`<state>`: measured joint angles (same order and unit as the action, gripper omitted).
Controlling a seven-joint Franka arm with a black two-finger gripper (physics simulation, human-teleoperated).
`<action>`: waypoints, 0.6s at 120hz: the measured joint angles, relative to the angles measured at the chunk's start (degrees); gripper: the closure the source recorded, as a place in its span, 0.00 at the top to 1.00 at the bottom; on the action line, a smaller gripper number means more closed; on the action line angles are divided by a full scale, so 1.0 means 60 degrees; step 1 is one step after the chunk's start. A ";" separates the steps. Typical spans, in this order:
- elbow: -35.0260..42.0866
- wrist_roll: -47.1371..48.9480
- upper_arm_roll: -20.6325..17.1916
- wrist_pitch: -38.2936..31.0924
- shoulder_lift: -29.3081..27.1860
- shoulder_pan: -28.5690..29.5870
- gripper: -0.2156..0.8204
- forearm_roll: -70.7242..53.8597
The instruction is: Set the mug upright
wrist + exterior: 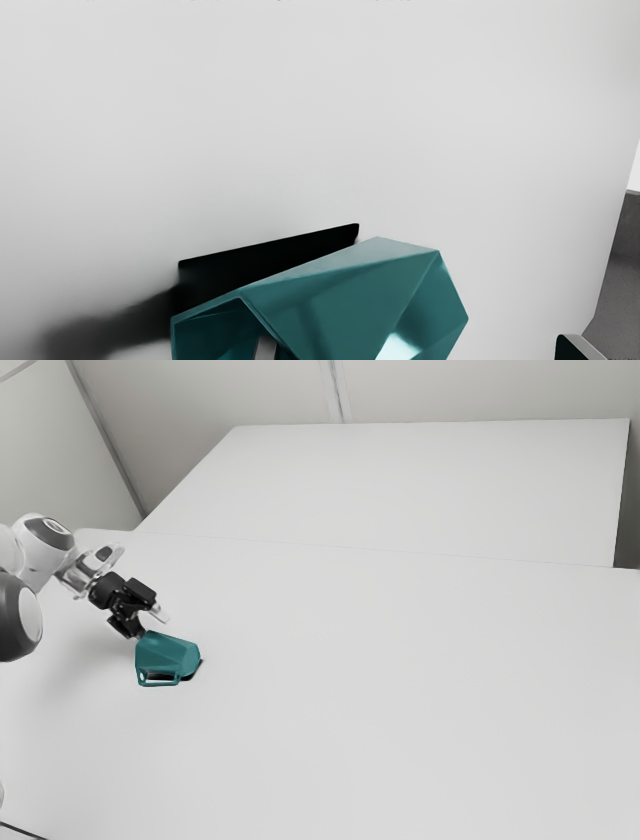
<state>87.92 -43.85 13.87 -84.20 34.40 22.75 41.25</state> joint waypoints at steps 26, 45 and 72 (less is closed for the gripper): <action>0.0172 -0.0164 -0.0290 0.0006 0.0052 -0.0013 0.79 0.0247; 0.0230 -0.0251 -0.0420 0.0012 0.0058 -0.0012 0.66 0.0351; 0.0234 -0.0342 -0.0603 0.0048 0.0048 -0.0013 0.23 0.0501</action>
<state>89.32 -45.90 10.25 -83.91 34.68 22.68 44.26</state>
